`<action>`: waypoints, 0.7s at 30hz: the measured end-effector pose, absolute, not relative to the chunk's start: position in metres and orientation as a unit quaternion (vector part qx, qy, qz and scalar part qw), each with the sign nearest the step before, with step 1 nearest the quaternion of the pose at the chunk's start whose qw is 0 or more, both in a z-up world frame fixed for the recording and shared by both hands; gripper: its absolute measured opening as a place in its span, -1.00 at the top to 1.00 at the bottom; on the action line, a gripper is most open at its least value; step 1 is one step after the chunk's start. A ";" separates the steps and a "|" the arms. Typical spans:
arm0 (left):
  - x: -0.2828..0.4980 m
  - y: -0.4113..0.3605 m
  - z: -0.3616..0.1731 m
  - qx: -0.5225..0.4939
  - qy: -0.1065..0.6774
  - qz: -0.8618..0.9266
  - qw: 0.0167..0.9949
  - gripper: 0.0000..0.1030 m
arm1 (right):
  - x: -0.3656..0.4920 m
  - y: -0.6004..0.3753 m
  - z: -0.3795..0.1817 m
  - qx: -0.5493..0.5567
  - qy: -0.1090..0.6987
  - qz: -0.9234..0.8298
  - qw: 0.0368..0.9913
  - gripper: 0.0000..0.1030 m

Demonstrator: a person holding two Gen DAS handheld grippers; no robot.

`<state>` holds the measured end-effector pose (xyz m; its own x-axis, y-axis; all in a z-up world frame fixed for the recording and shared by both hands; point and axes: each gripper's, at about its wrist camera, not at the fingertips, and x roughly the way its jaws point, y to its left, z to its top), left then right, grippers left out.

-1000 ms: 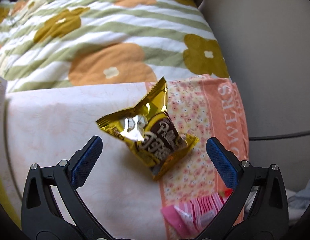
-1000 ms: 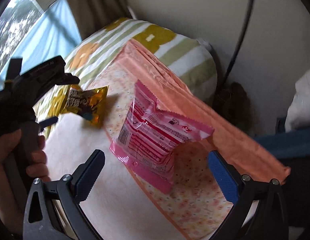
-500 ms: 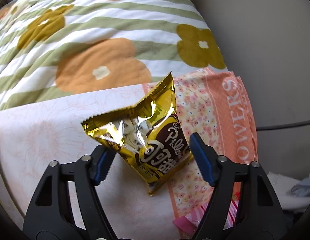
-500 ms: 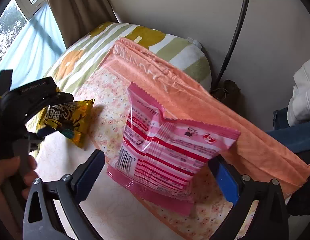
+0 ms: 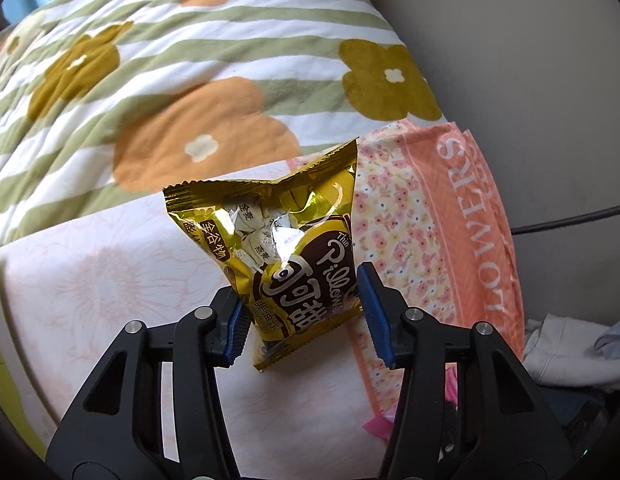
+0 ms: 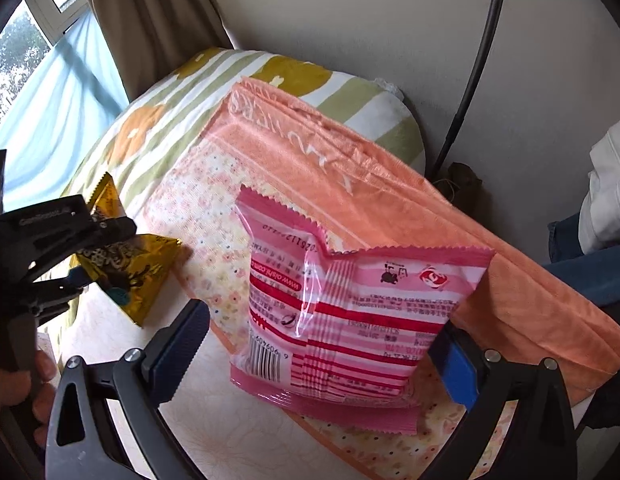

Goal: Organize snacks
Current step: 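Grasp the gold packet with the left gripper while the right grasps the pink packet, then lift the gold packet and pink packet and carry them over the yellow box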

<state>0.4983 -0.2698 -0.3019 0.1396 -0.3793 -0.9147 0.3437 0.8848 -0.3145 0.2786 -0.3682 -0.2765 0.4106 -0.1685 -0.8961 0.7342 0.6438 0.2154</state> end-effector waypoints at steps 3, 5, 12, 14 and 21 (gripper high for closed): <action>0.495 -0.266 -0.299 -0.007 0.609 -0.244 0.755 0.13 | 0.276 -0.368 -0.278 0.312 0.457 -0.292 0.780 -0.94; 0.492 -0.265 -0.298 0.000 0.607 -0.247 0.755 0.14 | 0.274 -0.367 -0.280 0.312 0.456 -0.295 0.779 -0.82; 0.479 -0.262 -0.299 0.004 0.607 -0.245 0.756 0.14 | 0.265 -0.362 -0.290 0.299 0.465 -0.274 0.787 -0.22; 0.473 -0.259 -0.295 -0.008 0.606 -0.240 0.758 0.14 | 0.265 -0.361 -0.286 0.292 0.465 -0.257 0.795 -0.14; 0.451 -0.242 -0.250 -0.041 0.579 -0.219 0.784 0.14 | 0.259 -0.367 -0.250 0.251 0.446 -0.213 0.832 -0.12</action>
<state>0.4510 -0.2417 -0.2498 0.2339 -0.3907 -0.8903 0.2963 0.9008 -0.3175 0.2587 -0.3672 -0.2499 0.5118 -0.1312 -0.8490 0.5789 0.7829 0.2280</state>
